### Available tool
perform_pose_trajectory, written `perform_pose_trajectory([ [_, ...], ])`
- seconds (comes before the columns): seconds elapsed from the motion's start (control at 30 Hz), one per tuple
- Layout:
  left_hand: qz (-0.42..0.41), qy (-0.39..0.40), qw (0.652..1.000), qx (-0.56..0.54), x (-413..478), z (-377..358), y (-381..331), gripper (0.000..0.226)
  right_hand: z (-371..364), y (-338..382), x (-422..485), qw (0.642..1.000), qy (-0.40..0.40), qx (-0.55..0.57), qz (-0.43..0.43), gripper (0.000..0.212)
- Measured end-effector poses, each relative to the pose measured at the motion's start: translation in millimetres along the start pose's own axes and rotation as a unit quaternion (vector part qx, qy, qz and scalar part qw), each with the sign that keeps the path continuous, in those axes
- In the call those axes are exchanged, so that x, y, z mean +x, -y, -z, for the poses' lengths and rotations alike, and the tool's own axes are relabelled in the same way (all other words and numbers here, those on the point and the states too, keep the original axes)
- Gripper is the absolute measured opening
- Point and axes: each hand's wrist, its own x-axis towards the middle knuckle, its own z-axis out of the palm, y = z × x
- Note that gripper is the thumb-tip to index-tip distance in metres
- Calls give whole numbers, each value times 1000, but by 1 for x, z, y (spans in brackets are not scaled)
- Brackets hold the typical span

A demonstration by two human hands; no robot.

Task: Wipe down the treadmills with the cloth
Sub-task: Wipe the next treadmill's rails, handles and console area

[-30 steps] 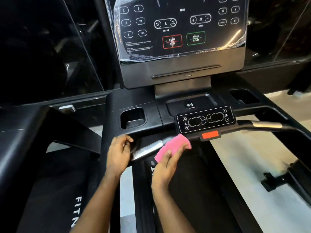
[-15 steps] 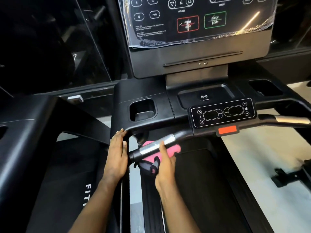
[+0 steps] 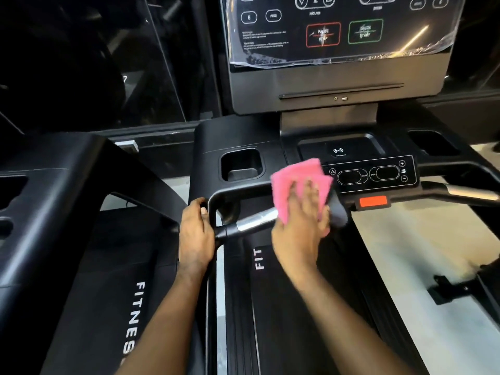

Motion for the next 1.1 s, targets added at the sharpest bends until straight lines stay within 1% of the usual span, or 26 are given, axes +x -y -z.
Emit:
perform_pose_trajectory([
  [0.03, -2, 0, 1000, -5, 0, 0, 2, 33, -11, 1, 4, 995, 65, -70, 37, 78],
  [0.1, -6, 5, 999, -35, 1, -1, 5, 34, -33, 9, -7, 972, 138, -137, 133, 72],
  [0.13, -8, 7, 999, -51, 1, -1, 7, 34, -38, 12, -15, 961, 153, -150, 174, 69],
  [0.2, -17, 18, 998, -57, 2, -2, 10, 35, -34, 4, -13, 947, 155, -150, 237, 62],
  [0.27, -18, 34, 998, -46, 3, -3, 13, 37, -19, -21, 6, 952, 127, -166, 225, 60],
  [0.33, -17, 36, 998, -42, 3, -3, 14, 38, -9, -38, 19, 969, 72, -188, 144, 57],
  [0.37, -20, 34, 998, -38, 4, -4, 14, 39, -9, -35, 16, 974, 61, -187, 109, 57],
  [0.4, -21, 35, 999, -32, 5, -4, 14, 39, -14, -25, 6, 978, 68, -171, 97, 59],
  [0.43, -22, 35, 999, -28, 6, -4, 14, 40, -20, -12, -7, 980, 88, -139, 112, 61],
  [0.47, -23, 34, 999, -25, 6, -4, 14, 40, -24, -1, -22, 977, 111, -105, 151, 63],
  [0.5, -25, 29, 999, -21, 5, -3, 14, 40, -27, 8, -35, 969, 139, -77, 189, 62],
  [0.53, -27, 24, 999, -16, 4, -1, 11, 40, -29, 8, -43, 961, 174, -47, 207, 59],
  [0.57, -30, 16, 999, -7, 3, 0, 10, 41, -24, 4, -44, 959, 205, 6, 197, 54],
  [0.6, -37, 2, 999, 9, 2, 2, 9, 41, -14, -1, -43, 958, 236, 78, 144, 47],
  [0.63, -52, -16, 998, 32, 0, 3, 6, 40, 5, -8, -39, 951, 252, 175, 47, 37],
  [0.67, -67, -32, 996, 54, -3, 3, 1, 36, 25, -15, -34, 925, 239, 286, -69, 27],
  [0.7, -77, -43, 994, 64, -3, 1, -8, 31, 46, -26, -25, 895, 203, 360, -169, 20],
  [0.73, -78, -46, 994, 62, -4, -4, -20, 27, 68, -36, -16, 869, 157, 408, -234, 19],
  [0.77, -75, -42, 995, 52, -5, -10, -33, 24, 88, -48, -6, 857, 105, 429, -265, 19],
  [0.8, -77, -27, 996, 33, -5, -19, -50, 23, 106, -59, 4, 856, 51, 437, -272, 20],
  [0.83, -85, 1, 996, 3, -5, -30, -67, 24, 121, -66, 15, 863, 2, 435, -256, 25],
  [0.9, -120, 83, 989, -26, -3, -53, -101, 34, 139, -73, 36, 898, -59, 394, -186, 47],
  [0.97, -167, 165, 971, 46, 3, -75, -131, 46, 142, -71, 53, 938, -88, 316, -110, 66],
  [1.03, -150, 263, 942, 143, 13, -89, -151, 57, 135, -68, 71, 972, -138, 190, -30, 70],
  [1.07, -123, 317, 920, 195, 20, -94, -156, 62, 127, -67, 79, 987, -120, 106, 2, 69],
  [1.1, -97, 364, 894, 242, 26, -97, -158, 65, 114, -69, 85, 998, -53, 34, 23, 68],
])
